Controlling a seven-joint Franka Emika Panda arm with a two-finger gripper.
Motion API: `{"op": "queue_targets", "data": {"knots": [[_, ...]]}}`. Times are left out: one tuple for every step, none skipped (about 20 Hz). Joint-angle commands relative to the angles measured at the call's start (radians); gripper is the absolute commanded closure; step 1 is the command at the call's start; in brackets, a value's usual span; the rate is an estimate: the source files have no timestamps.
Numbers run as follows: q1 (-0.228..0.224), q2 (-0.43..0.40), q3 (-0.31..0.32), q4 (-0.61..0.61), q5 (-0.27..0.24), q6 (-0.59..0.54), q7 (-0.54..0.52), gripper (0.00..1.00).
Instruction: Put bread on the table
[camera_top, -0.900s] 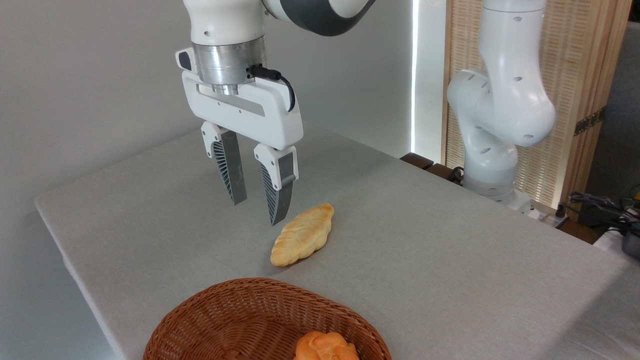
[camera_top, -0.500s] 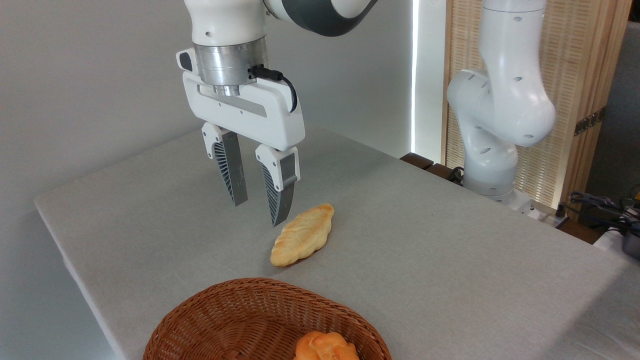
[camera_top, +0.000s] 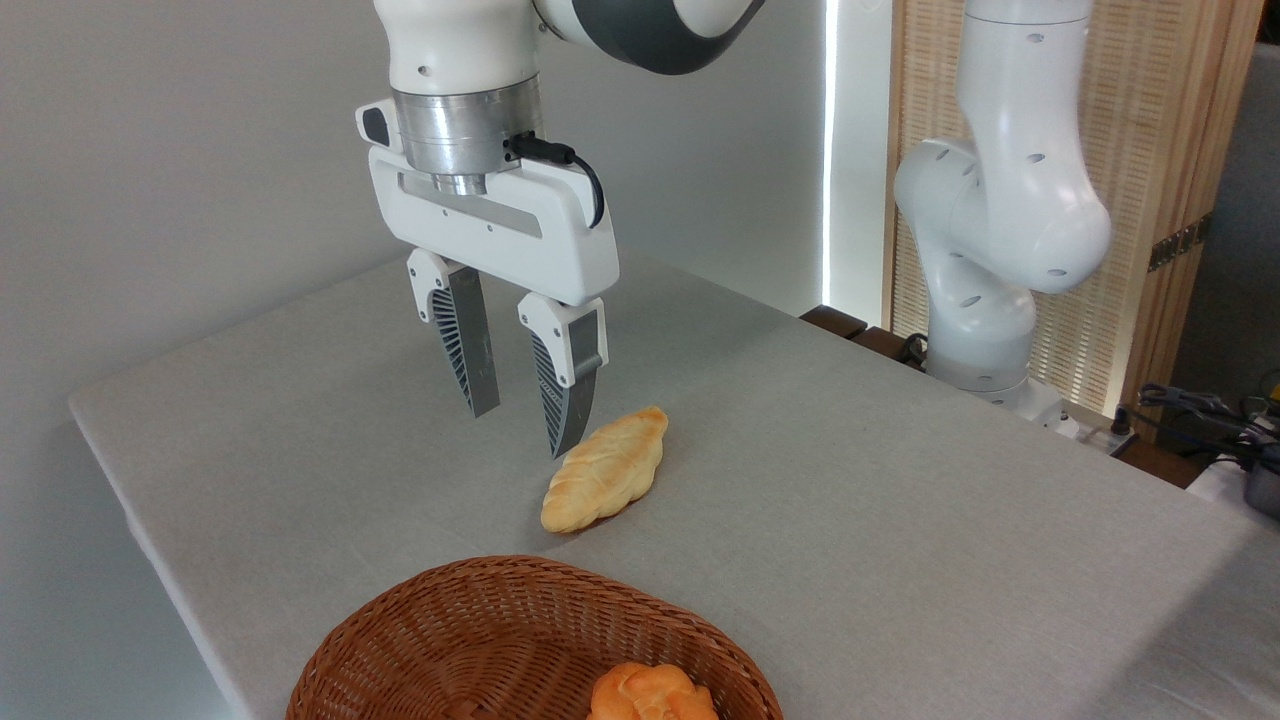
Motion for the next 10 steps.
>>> {"op": "queue_targets", "data": {"knots": [[-0.008, 0.007, 0.008, 0.022, 0.002, -0.018, 0.009, 0.00], [-0.010, 0.007, 0.008, 0.022, 0.002, -0.018, 0.010, 0.00], [-0.008, 0.007, 0.009, 0.022, 0.002, -0.018, 0.010, 0.00], [-0.008, 0.007, 0.009, 0.022, 0.002, -0.018, 0.010, 0.00], [-0.010, 0.006, 0.008, 0.022, 0.000, -0.020, 0.010, 0.00], [-0.008, 0.006, 0.009, 0.022, -0.001, -0.024, 0.009, 0.00], [-0.010, 0.006, 0.008, 0.022, -0.001, -0.038, 0.010, 0.00], [-0.008, 0.006, 0.008, 0.022, -0.003, -0.040, 0.010, 0.00], [-0.010, 0.006, 0.008, 0.022, -0.003, -0.040, 0.010, 0.00], [-0.008, 0.007, 0.008, 0.022, -0.004, -0.040, 0.009, 0.00]]}}
